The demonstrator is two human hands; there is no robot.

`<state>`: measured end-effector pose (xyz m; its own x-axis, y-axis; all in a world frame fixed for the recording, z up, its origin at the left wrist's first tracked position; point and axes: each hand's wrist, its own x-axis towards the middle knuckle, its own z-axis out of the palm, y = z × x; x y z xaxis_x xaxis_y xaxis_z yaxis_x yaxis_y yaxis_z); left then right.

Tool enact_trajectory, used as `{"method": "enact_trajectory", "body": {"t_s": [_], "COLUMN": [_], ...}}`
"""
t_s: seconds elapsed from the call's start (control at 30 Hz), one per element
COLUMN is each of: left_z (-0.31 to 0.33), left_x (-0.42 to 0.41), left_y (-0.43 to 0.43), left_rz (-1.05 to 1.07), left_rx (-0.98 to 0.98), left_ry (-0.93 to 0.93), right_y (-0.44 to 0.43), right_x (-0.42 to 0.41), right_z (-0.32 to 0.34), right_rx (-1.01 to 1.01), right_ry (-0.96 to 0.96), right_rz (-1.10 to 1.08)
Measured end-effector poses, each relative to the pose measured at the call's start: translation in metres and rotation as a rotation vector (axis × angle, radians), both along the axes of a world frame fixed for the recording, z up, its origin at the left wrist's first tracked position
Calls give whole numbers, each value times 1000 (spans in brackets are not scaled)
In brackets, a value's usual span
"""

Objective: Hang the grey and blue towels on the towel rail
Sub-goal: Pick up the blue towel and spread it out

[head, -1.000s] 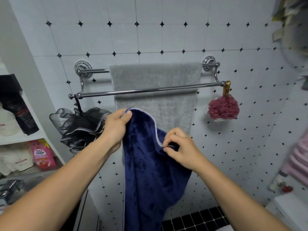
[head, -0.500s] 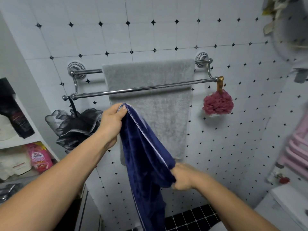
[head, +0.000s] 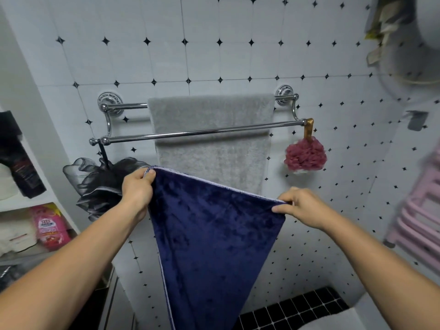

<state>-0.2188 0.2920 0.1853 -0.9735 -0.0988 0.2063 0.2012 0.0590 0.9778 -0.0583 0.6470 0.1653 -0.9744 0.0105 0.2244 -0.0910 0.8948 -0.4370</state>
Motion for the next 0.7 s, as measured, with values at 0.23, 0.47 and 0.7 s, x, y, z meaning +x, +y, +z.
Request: {"method": "enact_trajectory", "body": {"t_s": [0.23, 0.47, 0.7], "left_z": [-3, -4, 9], "left_x": [-1, -3, -2], "left_y": [-3, -9, -25], "left_rz": [-15, -13, -2], "left_rx": [-11, -130, -410], "left_ry": [6, 78, 178], "right_y": [-20, 5, 28], "right_x": [21, 13, -7], "right_z": [15, 11, 26], "right_rx": [357, 348, -120], "right_ry": [-329, -303, -32], "right_rz": [196, 26, -94]}}
